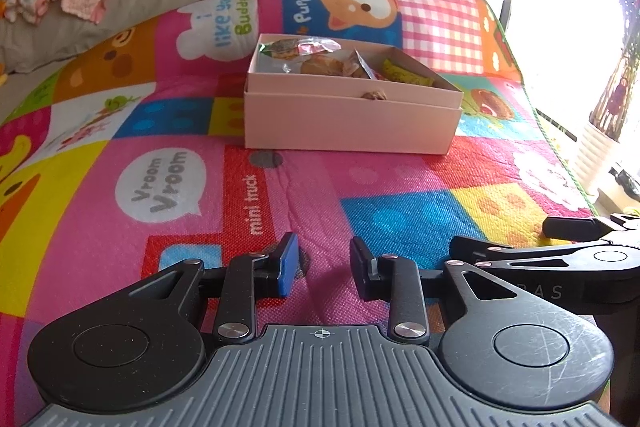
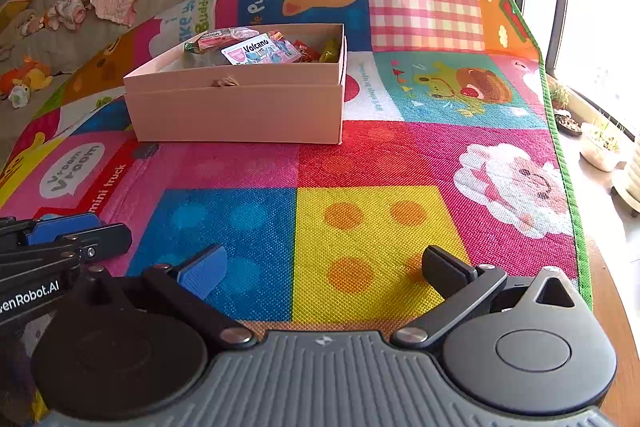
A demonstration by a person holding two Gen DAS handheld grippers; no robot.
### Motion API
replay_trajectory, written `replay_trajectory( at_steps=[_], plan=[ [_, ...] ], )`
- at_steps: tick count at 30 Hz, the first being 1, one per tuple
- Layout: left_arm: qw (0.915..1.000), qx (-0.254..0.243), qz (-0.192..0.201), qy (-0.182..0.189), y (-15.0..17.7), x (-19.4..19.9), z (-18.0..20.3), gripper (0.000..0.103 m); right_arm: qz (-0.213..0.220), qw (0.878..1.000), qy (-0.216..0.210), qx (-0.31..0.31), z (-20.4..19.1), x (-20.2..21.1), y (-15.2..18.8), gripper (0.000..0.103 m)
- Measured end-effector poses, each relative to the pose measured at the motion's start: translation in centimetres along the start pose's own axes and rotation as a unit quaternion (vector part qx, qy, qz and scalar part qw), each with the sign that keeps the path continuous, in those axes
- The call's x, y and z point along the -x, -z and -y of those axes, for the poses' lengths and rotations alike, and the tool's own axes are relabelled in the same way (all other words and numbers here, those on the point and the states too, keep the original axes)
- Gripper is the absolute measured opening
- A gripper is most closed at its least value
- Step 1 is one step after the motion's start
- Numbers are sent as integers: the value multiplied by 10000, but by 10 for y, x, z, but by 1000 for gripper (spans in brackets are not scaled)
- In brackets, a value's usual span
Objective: Organize objects
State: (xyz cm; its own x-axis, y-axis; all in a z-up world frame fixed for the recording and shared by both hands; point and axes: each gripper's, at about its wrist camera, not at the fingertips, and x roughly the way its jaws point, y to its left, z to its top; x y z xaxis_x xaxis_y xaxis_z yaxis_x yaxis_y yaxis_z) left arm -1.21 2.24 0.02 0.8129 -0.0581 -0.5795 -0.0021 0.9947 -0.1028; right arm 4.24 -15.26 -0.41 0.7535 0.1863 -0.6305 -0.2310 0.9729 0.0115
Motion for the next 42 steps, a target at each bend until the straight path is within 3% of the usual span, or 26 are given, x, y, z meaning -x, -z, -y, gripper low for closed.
replay_trajectory(
  at_steps=[42],
  plan=[
    [9998, 155, 15, 84, -1, 0, -5, 33, 1, 10000, -3, -8, 0, 0, 0, 103]
  ],
)
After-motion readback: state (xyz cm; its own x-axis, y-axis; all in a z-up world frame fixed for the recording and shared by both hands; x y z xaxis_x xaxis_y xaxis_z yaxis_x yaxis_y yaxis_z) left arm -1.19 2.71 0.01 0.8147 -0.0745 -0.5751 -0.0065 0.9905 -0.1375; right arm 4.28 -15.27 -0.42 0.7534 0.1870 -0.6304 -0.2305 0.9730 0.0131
